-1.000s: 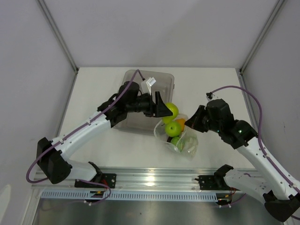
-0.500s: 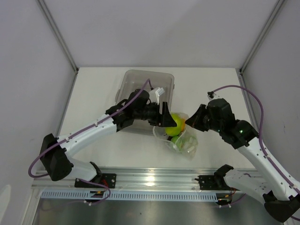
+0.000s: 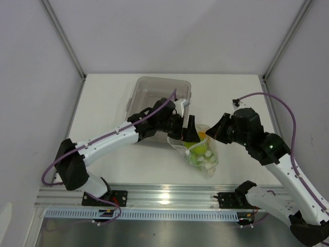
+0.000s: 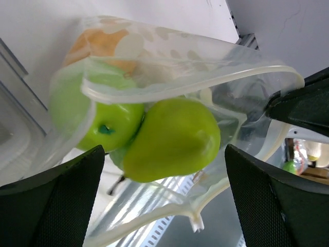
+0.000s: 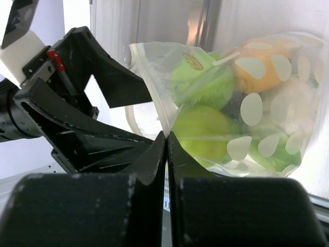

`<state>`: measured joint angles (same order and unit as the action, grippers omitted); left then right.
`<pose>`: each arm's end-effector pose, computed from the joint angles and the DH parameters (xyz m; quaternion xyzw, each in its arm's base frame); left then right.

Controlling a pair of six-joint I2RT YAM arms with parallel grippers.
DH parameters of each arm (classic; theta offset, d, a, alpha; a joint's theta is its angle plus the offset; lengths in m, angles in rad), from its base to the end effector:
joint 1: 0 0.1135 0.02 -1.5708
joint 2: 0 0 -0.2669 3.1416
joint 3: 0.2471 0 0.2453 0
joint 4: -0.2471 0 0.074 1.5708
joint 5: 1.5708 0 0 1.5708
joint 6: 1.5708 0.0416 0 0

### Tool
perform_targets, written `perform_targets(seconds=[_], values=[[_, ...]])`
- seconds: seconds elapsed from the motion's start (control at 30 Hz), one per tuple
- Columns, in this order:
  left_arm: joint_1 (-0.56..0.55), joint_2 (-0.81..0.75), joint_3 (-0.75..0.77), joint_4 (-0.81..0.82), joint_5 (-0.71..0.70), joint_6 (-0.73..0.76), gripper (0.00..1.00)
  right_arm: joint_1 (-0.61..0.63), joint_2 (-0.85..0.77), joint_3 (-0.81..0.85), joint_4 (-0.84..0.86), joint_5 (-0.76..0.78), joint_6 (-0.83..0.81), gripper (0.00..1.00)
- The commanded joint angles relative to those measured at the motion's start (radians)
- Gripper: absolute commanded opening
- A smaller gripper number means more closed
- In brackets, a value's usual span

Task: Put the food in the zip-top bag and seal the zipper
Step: Place the fake fruit in the zipper food storage bag.

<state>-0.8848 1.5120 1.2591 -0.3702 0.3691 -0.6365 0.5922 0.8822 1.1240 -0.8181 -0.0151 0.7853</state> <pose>0.2045 -0.2735 0.3127 0.1914 0.8576 -0.4275 0.2124 0.1356 0.0920 0.3718 0.0811 0.8751 0.3083 0.3640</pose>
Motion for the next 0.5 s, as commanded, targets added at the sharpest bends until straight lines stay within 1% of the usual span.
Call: perform_targets(seconds=[0.0, 0.07, 0.2, 0.27, 0.3, 0.37, 0.4, 0.47], values=[[-0.005, -0.079, 0.023, -0.006, -0.067, 0.07, 1.0, -0.015, -0.038, 0.027, 0.007, 0.015, -0.004, 0.0], [-0.005, -0.134, 0.003, 0.005, -0.099, 0.095, 1.0, -0.019, -0.052, 0.014, 0.002, 0.014, -0.004, 0.0], [-0.005, -0.226, -0.003, -0.016, -0.22, 0.181, 0.99, -0.026, -0.075, -0.01, -0.019, 0.015, -0.006, 0.0], [-0.005, -0.271, -0.004, -0.038, -0.327, 0.208, 0.99, -0.029, -0.084, -0.016, -0.036, 0.015, -0.008, 0.0], [-0.003, -0.282, 0.002, -0.05, -0.328, 0.213, 1.0, -0.031, -0.091, -0.018, -0.039, 0.015, -0.008, 0.0], [0.0, -0.297, 0.022, -0.078, -0.402, 0.222, 1.0, -0.032, -0.101, -0.029, -0.041, 0.015, -0.006, 0.0], [0.012, -0.297, 0.026, -0.113, -0.415, 0.224, 0.99, -0.032, -0.112, -0.033, -0.041, 0.015, -0.006, 0.0], [0.026, -0.299, 0.028, -0.13, -0.409, 0.227, 0.99, -0.032, -0.118, -0.039, -0.047, 0.015, -0.004, 0.0]])
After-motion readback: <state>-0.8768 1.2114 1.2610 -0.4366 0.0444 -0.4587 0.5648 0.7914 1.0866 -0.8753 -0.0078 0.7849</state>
